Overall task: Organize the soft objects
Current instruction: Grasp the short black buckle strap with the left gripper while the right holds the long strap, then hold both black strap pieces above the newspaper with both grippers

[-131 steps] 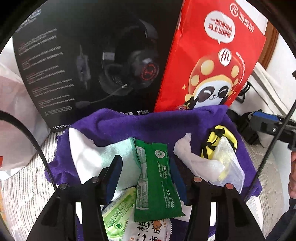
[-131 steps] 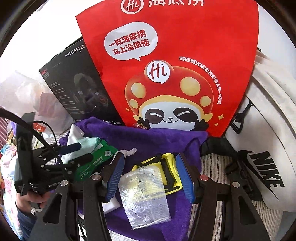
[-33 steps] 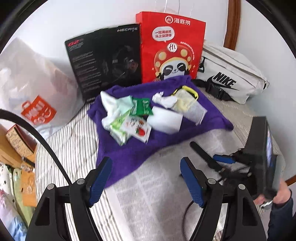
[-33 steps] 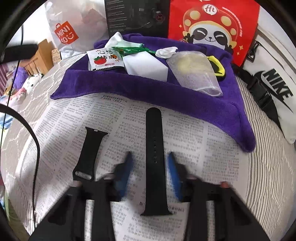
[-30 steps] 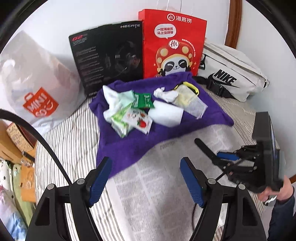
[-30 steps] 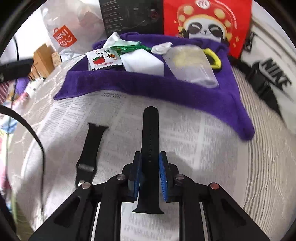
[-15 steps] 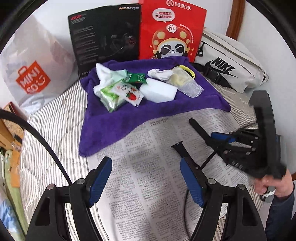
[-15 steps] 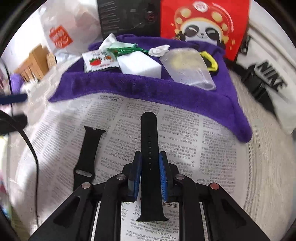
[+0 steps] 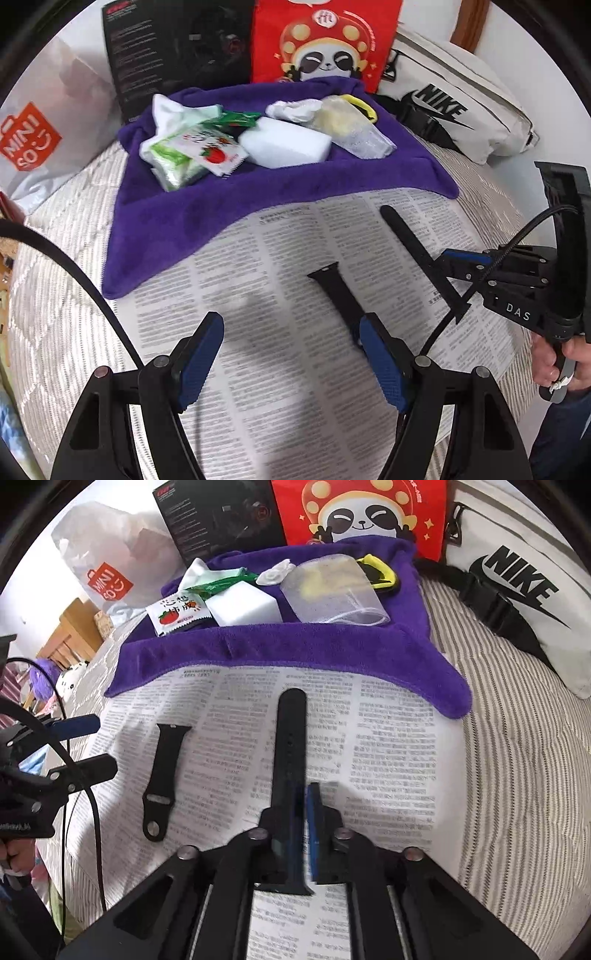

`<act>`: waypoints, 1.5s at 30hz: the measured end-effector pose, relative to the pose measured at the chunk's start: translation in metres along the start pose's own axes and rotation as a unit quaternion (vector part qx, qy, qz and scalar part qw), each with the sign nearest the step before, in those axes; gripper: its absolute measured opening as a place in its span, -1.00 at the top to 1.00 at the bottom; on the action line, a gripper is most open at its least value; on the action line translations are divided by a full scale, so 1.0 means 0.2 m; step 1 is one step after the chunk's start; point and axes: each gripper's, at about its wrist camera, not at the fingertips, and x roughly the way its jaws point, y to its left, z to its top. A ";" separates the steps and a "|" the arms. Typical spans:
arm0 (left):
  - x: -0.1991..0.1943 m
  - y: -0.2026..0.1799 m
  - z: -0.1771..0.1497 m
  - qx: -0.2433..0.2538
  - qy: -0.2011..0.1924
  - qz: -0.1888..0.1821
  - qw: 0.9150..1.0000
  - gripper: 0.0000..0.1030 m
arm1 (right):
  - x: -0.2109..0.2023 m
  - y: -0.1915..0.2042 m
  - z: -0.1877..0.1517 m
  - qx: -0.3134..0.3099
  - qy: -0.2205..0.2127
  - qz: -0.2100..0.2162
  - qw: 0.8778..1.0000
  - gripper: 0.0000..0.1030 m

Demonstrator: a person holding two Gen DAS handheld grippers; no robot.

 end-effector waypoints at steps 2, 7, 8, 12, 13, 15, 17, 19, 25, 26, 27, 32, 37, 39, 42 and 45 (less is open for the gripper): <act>0.03 -0.03 0.00 0.004 0.006 0.001 1.000 -0.45 | -0.02 -0.03 -0.02 0.000 0.000 -0.005 1.000 0.71; 0.14 -0.11 0.03 0.014 0.024 0.007 1.000 -0.45 | -0.11 -0.13 -0.06 0.003 -0.015 -0.028 1.000 0.35; 0.15 -0.13 0.03 0.016 0.027 0.013 0.999 -0.45 | -0.13 -0.15 -0.08 0.006 -0.017 -0.028 0.999 0.35; 0.20 -0.22 0.04 0.055 0.022 0.058 0.997 -0.58 | -0.19 -0.23 -0.10 0.024 -0.028 -0.027 0.999 0.34; 0.20 -0.21 0.03 0.065 0.018 0.068 0.995 -0.59 | -0.20 -0.25 -0.11 0.030 -0.031 -0.025 0.999 0.34; 0.18 -0.17 0.02 0.060 0.020 0.077 0.995 -0.73 | -0.23 -0.27 -0.12 0.036 -0.035 -0.025 0.998 0.34; 0.17 -0.12 0.01 0.047 0.025 0.068 0.996 -0.74 | -0.23 -0.27 -0.13 0.034 -0.035 -0.023 0.999 0.32; 0.16 -0.10 0.01 0.033 0.028 0.068 0.997 -0.74 | -0.24 -0.24 -0.14 0.026 -0.038 -0.021 0.999 0.30; 0.15 -0.21 0.00 0.067 0.002 0.076 0.995 -0.39 | -0.24 -0.17 -0.11 0.014 -0.045 -0.006 0.999 0.23; 0.14 -0.22 0.00 0.072 -0.002 0.058 0.996 -0.06 | -0.24 -0.16 -0.11 0.011 -0.044 -0.006 0.999 0.23; 0.13 -0.23 -0.01 0.075 -0.002 0.043 0.996 0.22 | -0.24 -0.16 -0.11 0.010 -0.044 -0.007 0.999 0.23; 0.11 -0.17 -0.01 0.057 -0.010 0.009 0.998 0.62 | -0.22 -0.18 -0.12 0.023 -0.041 -0.004 0.999 0.23; 0.09 -0.14 -0.02 0.043 -0.014 0.005 0.999 0.62 | -0.21 -0.18 -0.14 0.030 -0.037 -0.002 0.999 0.23; 0.08 -0.13 -0.03 0.044 -0.016 0.006 0.999 0.62 | -0.22 -0.16 -0.14 0.027 -0.038 0.003 0.999 0.23; 0.06 -0.09 -0.03 0.040 -0.021 0.021 0.999 0.62 | -0.20 -0.11 -0.12 0.019 -0.038 0.008 0.999 0.22; 0.06 -0.02 -0.05 0.034 -0.019 0.041 0.998 0.62 | -0.16 -0.03 -0.10 0.003 -0.030 0.018 0.999 0.18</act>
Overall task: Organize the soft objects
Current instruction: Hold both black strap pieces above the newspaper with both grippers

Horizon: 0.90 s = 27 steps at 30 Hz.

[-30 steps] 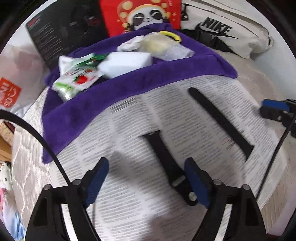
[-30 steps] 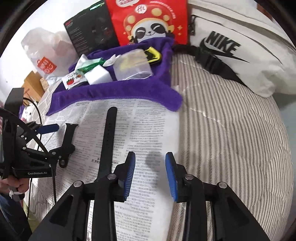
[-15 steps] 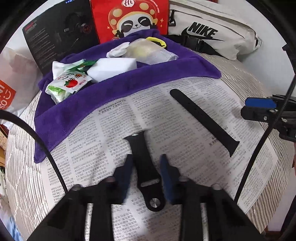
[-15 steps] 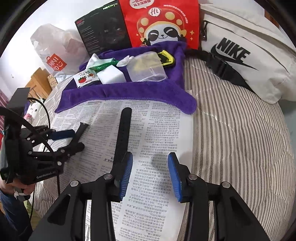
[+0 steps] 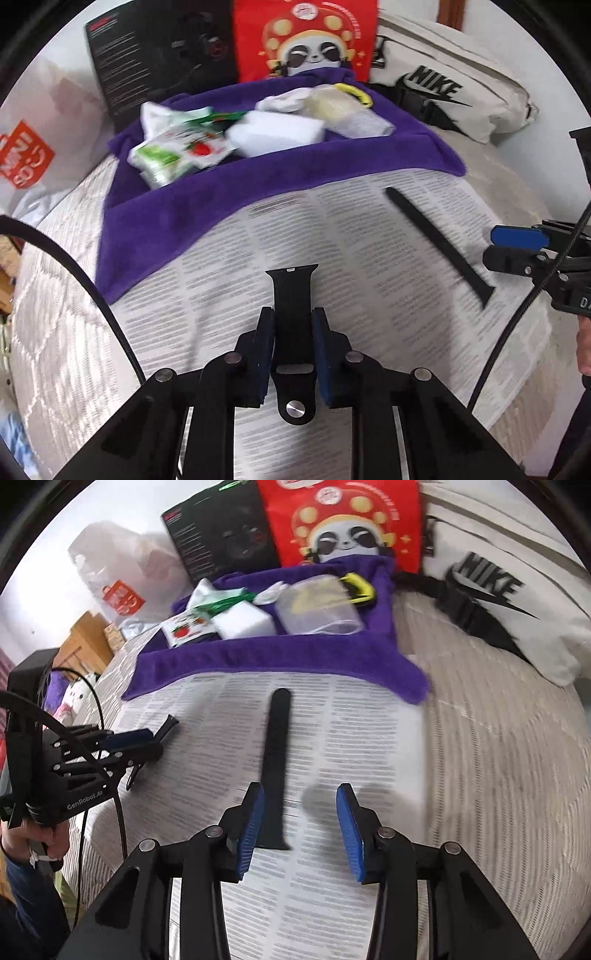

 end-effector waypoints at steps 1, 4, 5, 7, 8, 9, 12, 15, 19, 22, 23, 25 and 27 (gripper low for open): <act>0.00 0.02 -0.01 -0.002 0.002 0.006 1.000 0.62 | 0.02 0.02 0.00 -0.005 0.003 0.002 1.000 0.17; 0.00 0.11 -0.05 -0.010 0.004 0.027 1.000 0.61 | 0.08 0.08 0.02 -0.017 0.012 0.006 1.000 0.16; 0.00 0.14 -0.06 -0.014 0.005 0.028 1.000 0.61 | 0.10 0.10 0.03 -0.019 0.014 0.005 1.000 0.16; -0.01 0.17 -0.07 -0.020 0.005 0.024 1.000 0.61 | 0.15 0.12 0.05 -0.022 0.020 -0.002 1.000 0.16; -0.01 0.18 -0.08 -0.021 0.005 0.021 1.000 0.61 | 0.17 0.12 0.05 -0.024 0.018 -0.005 1.000 0.16; -0.01 0.18 -0.08 -0.022 0.003 0.017 1.000 0.60 | 0.18 0.13 0.07 -0.029 0.012 -0.009 0.999 0.16; -0.01 0.20 -0.09 -0.027 -0.003 0.010 1.000 0.60 | 0.21 0.15 0.09 -0.036 0.006 -0.023 0.999 0.16; 0.00 0.20 -0.08 -0.032 -0.004 0.009 0.999 0.60 | 0.23 0.21 0.09 -0.070 0.002 -0.058 0.996 0.22; 0.00 0.18 -0.08 -0.028 -0.006 0.008 1.000 0.60 | 0.22 0.22 0.08 -0.082 0.004 -0.054 0.995 0.59; 0.00 0.18 -0.07 -0.027 -0.010 0.003 1.000 0.60 | 0.22 0.18 0.10 -0.065 0.011 -0.034 0.997 0.59; 0.01 0.17 -0.07 -0.025 -0.011 0.002 1.000 0.56 | 0.22 0.18 0.10 -0.064 0.011 -0.035 0.997 0.59; 0.01 0.16 -0.06 -0.022 -0.011 -0.002 1.000 0.45 | 0.23 0.20 0.10 -0.068 0.007 -0.048 0.997 0.59; 0.02 0.14 -0.05 -0.014 -0.015 0.002 1.000 0.43 | 0.24 0.21 0.11 -0.068 0.007 -0.059 0.996 0.59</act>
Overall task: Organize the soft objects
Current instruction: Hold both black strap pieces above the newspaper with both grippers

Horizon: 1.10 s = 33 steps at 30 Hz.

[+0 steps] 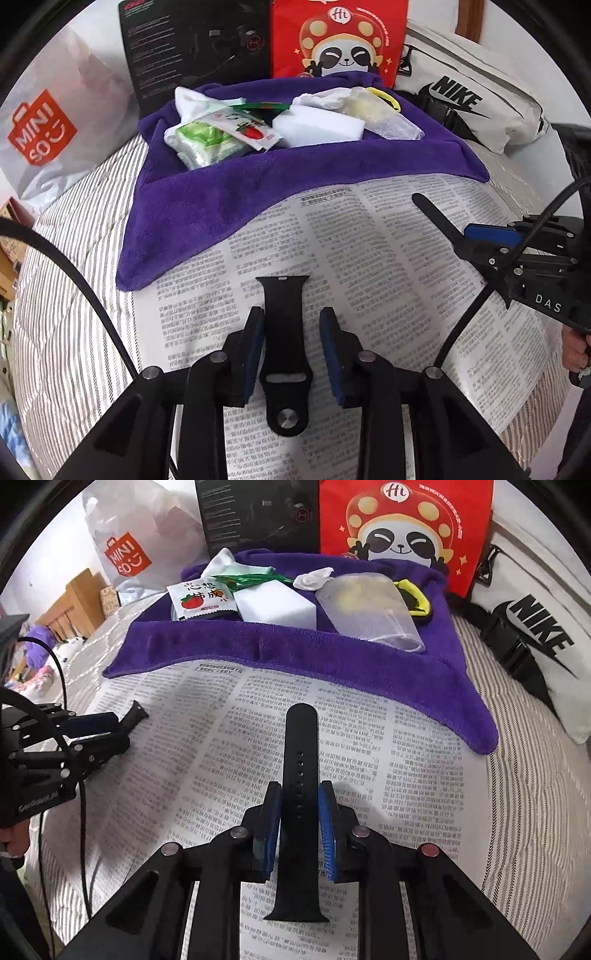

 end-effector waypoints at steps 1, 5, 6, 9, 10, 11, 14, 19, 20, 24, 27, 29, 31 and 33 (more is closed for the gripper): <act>0.00 -0.01 0.00 0.004 -0.003 -0.001 1.000 0.44 | 0.00 0.01 0.00 0.004 0.000 -0.006 1.000 0.59; -0.01 0.00 -0.01 0.005 0.004 -0.020 1.000 0.61 | 0.00 0.00 0.00 0.012 0.005 -0.004 1.000 0.60; -0.01 0.00 -0.01 0.008 0.004 -0.019 1.000 0.59 | 0.00 0.00 0.00 0.014 0.008 -0.002 1.000 0.60; -0.01 -0.01 -0.01 0.013 0.006 -0.014 1.000 0.59 | 0.01 0.00 0.02 0.011 0.019 -0.003 1.000 0.59; -0.01 -0.01 0.00 0.011 0.006 -0.014 1.000 0.59 | 0.01 -0.01 0.03 0.017 0.020 0.000 1.000 0.58; 0.00 -0.01 0.00 0.009 0.005 -0.014 1.000 0.59 | 0.02 -0.01 0.04 0.020 0.019 0.002 1.000 0.58; 0.00 -0.01 0.01 0.008 -0.001 -0.018 1.000 0.60 | 0.03 0.00 0.04 0.013 0.013 -0.002 1.000 0.58; 0.00 0.01 0.01 -0.001 -0.003 -0.025 1.000 0.61 | 0.03 0.01 0.02 0.005 0.002 -0.003 1.000 0.59; 0.00 0.02 0.02 -0.009 -0.001 -0.031 0.999 0.62 | 0.03 0.00 0.03 0.009 0.003 0.003 1.000 0.64; -0.02 0.04 0.02 -0.024 0.006 -0.047 0.999 0.62 | 0.01 -0.06 0.03 0.033 0.010 0.033 0.999 0.64; -0.03 0.05 0.02 -0.026 0.008 -0.044 0.999 0.62 | 0.00 -0.06 0.04 0.035 0.017 0.035 0.999 0.64; -0.04 0.06 0.03 -0.029 0.010 -0.046 0.998 0.62 | -0.01 -0.06 0.04 0.033 0.016 0.028 0.999 0.64; -0.05 0.07 0.04 -0.030 0.011 -0.041 0.999 0.62 | -0.02 -0.07 0.04 0.033 0.020 0.032 0.999 0.64; -0.06 0.08 0.05 -0.028 0.014 -0.041 0.999 0.62 | -0.04 -0.07 0.05 0.031 0.016 0.028 0.999 0.96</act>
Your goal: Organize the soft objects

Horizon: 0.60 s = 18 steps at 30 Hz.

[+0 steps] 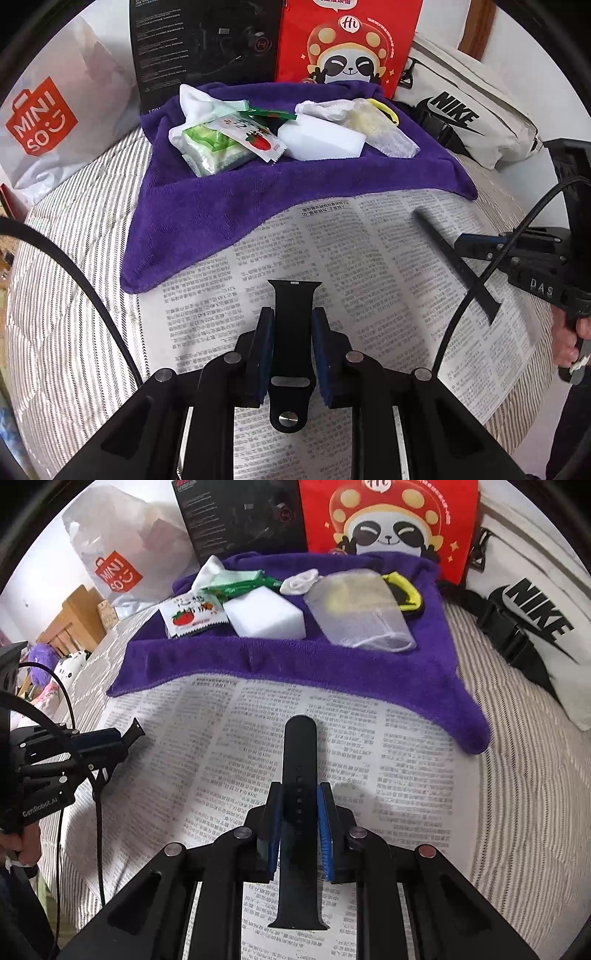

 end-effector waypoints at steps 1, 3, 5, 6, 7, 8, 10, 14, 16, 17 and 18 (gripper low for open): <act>0.00 0.00 0.01 -0.002 -0.001 0.001 1.000 0.62 | 0.00 0.00 0.01 0.000 0.008 0.003 1.000 1.00; -0.01 0.00 0.02 0.001 0.000 -0.003 1.000 0.62 | -0.02 -0.01 0.03 0.003 0.005 0.006 1.000 1.00; 0.00 0.00 0.03 0.002 0.002 -0.002 1.000 0.62 | -0.01 0.00 0.04 -0.008 0.012 0.005 1.000 0.99; 0.00 0.00 0.03 0.003 0.005 -0.002 1.000 0.62 | -0.01 0.01 0.04 -0.014 0.014 -0.002 1.000 0.96; 0.01 0.00 0.03 0.003 0.005 -0.002 1.000 0.62 | 0.01 0.01 0.03 -0.019 0.023 0.000 1.000 0.94; 0.01 0.00 0.04 0.001 0.006 -0.003 1.000 0.61 | 0.02 0.01 0.03 -0.020 0.026 -0.001 0.999 0.94; 0.02 0.01 0.03 0.000 0.010 -0.006 1.000 0.61 | 0.04 0.01 0.01 -0.027 0.034 0.001 0.999 0.78; 0.04 -0.01 0.03 0.005 0.015 -0.006 1.000 0.61 | 0.04 0.02 -0.02 -0.033 0.033 0.000 0.999 0.48; 0.05 -0.01 0.03 0.006 0.018 -0.008 1.000 0.61 | 0.04 0.03 -0.03 -0.034 0.035 0.017 0.999 0.22; 0.05 -0.01 0.03 0.006 0.020 -0.009 1.000 0.61 | 0.04 0.04 -0.04 -0.039 0.033 0.018 0.999 0.12; 0.05 -0.02 0.03 0.008 0.020 -0.009 1.000 0.61 | 0.04 0.06 -0.05 -0.048 0.034 0.014 0.998 0.09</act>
